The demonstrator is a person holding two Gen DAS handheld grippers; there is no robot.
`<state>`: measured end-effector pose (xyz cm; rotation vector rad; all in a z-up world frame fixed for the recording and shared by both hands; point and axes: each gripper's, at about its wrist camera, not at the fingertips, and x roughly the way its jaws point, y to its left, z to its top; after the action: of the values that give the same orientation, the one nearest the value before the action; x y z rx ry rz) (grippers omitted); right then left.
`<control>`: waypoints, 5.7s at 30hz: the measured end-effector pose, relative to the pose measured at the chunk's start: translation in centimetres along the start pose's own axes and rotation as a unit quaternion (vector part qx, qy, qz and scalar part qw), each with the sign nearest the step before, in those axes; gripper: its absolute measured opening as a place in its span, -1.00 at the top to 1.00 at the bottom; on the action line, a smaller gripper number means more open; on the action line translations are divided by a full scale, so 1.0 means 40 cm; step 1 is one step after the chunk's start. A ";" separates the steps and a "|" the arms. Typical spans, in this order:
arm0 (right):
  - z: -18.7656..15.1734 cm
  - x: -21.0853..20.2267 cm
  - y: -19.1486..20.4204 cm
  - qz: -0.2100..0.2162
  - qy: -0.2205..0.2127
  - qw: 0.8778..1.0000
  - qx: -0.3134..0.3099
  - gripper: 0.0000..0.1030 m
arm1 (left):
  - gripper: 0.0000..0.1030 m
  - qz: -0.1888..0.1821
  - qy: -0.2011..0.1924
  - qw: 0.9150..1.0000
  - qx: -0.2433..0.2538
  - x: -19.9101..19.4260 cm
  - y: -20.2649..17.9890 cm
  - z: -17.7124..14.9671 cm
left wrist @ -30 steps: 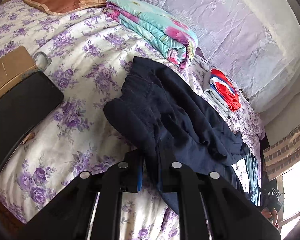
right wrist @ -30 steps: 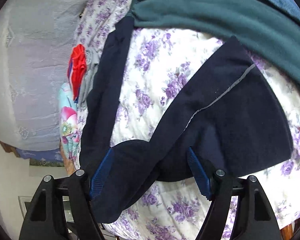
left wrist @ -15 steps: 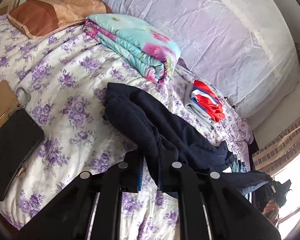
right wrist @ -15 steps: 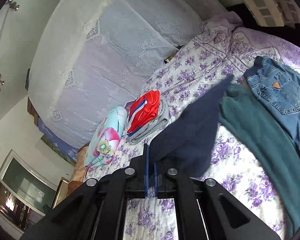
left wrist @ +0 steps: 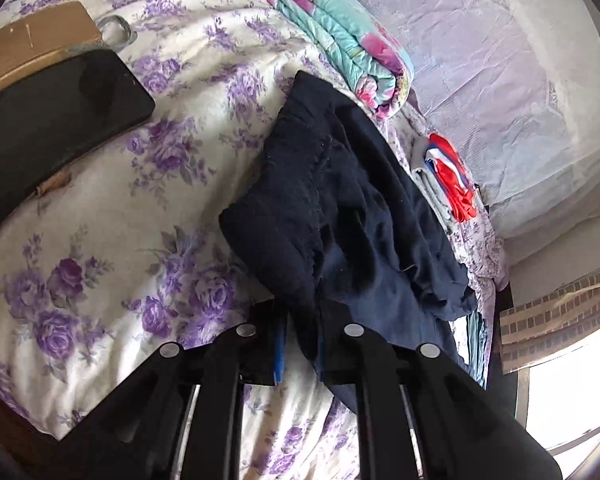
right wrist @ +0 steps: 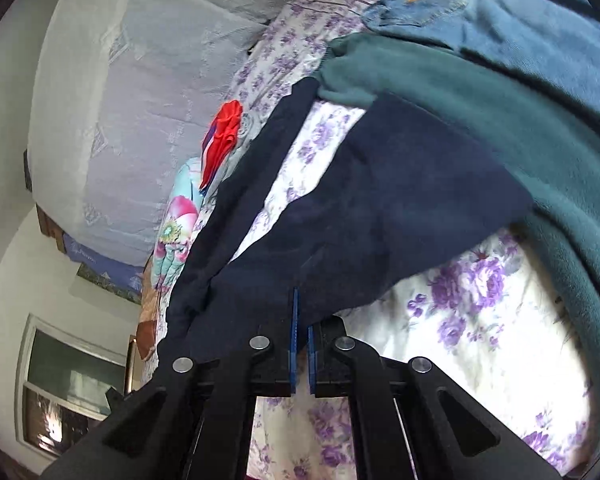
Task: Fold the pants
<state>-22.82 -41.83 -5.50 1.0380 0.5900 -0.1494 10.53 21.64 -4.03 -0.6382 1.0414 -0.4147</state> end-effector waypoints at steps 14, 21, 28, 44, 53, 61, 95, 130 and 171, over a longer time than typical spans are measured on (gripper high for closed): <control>0.117 -0.181 -0.009 -0.082 -0.121 0.989 0.002 0.06 | 0.42 0.140 -0.066 0.986 0.056 -0.134 -0.004 0.030; 0.191 0.070 0.139 -0.001 -0.032 0.999 -0.032 0.00 | -0.22 0.140 -0.069 0.976 0.153 0.027 -0.210 0.238; 0.185 0.165 0.193 -0.018 0.020 0.997 -0.068 0.00 | 0.18 0.143 0.007 0.986 0.088 0.287 -0.157 0.416; 0.357 0.566 0.446 -0.102 0.041 0.939 -0.325 0.04 | 1.00 0.172 -0.045 0.979 0.099 0.342 -0.135 0.466; 0.590 0.492 0.249 -0.171 -0.029 0.965 -0.199 0.00 | -0.01 0.134 -0.020 0.989 0.062 0.365 -0.102 0.463; 0.583 0.511 0.091 -0.187 -0.010 0.977 -0.103 -0.08 | -0.06 0.184 -0.006 0.978 0.097 0.427 -0.136 0.450; 0.583 0.484 0.118 -0.207 -0.059 0.956 -0.201 0.91 | 0.17 0.227 -0.024 0.963 0.140 0.419 -0.222 0.454; -0.042 0.781 0.640 -0.057 0.090 0.891 -0.441 0.32 | -0.33 0.264 -0.017 0.931 0.252 0.349 -0.256 0.176; 0.311 0.792 0.662 -0.020 0.058 0.838 -0.542 -0.54 | -0.84 0.210 -0.066 0.963 0.154 0.340 -0.284 0.379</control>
<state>18.73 -33.84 2.70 -0.0804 0.6708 0.2115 29.98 9.35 -0.15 -0.1536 0.9305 -0.1531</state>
